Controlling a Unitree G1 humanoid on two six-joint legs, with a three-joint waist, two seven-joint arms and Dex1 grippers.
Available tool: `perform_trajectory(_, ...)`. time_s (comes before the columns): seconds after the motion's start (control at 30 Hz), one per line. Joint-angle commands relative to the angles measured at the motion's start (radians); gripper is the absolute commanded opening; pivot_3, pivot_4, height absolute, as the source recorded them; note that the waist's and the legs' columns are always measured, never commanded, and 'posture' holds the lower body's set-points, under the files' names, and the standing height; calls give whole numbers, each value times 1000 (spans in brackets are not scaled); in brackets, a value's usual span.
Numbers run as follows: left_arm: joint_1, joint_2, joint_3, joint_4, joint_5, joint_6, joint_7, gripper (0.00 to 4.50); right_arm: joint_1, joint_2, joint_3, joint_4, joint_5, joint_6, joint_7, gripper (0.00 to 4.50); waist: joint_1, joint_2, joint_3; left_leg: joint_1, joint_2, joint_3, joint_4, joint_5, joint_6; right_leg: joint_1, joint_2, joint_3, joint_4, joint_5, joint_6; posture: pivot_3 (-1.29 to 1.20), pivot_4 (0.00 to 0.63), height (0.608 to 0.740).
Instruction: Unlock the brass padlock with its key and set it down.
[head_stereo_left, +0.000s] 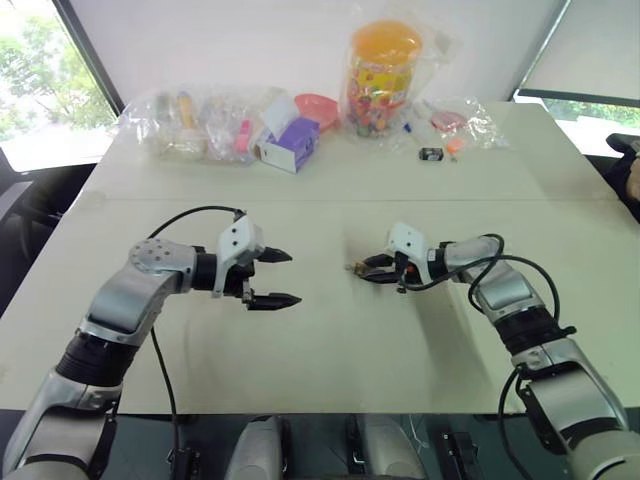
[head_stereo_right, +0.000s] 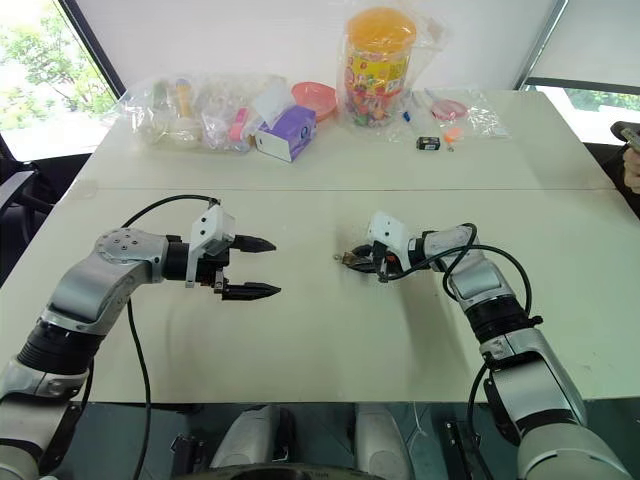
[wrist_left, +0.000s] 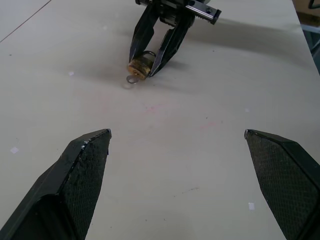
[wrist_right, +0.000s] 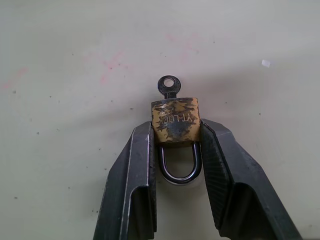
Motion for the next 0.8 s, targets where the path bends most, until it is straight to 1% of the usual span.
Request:
perform_trajectory(0.03,-34,-17,53,18,-58,53,8,4500,61,-51,-19,-151,-105,-63,-118,669,3,0,0,0,0,0,0,0,0,0,0,0,0,0,0,0,150,740)
perform_trajectory(0.13,-81,-52,67,69,-97,101,12,4500,121,-96,-33,-334,-186,-145,-188,669,7,0,0,-2,-1,-1,0,0,0,-1,0,0,0,0,0,0,150,740)
perform_trajectory(0.23,-151,-100,56,146,-108,122,0,4500,173,-125,-44,-508,-287,-257,-285,669,5,0,0,-3,-2,-1,1,0,0,-2,-1,-1,0,0,0,0,150,740)
perform_trajectory(0.33,-209,-131,61,204,-117,137,-15,4500,177,-135,-45,-546,-354,-351,-356,669,-2,0,0,-3,-2,0,1,0,0,-2,1,-1,0,0,0,0,150,740)
perform_trajectory(0.43,-266,-167,68,256,-132,161,-15,4500,180,-127,-56,-587,-373,-348,-387,669,0,0,0,-2,-1,0,0,0,0,-2,2,-1,0,0,0,0,150,740)
perform_trajectory(0.6,-316,-205,62,303,-134,154,-44,4500,180,-116,-67,-661,-375,-300,-388,669,2,0,0,-3,-2,0,0,0,0,-2,1,-1,0,0,0,0,150,740)
perform_trajectory(0.7,-325,-214,64,320,-130,145,-49,3597,187,-122,-63,-677,-379,-290,-379,669,2,0,0,-3,-2,0,0,0,0,-2,1,-1,0,0,0,0,150,740)
perform_trajectory(0.8,-332,-227,54,327,-122,137,-52,2176,183,-116,-59,-700,-378,-271,-373,669,2,0,0,-3,-2,0,0,0,0,-2,1,-1,0,0,0,0,150,740)
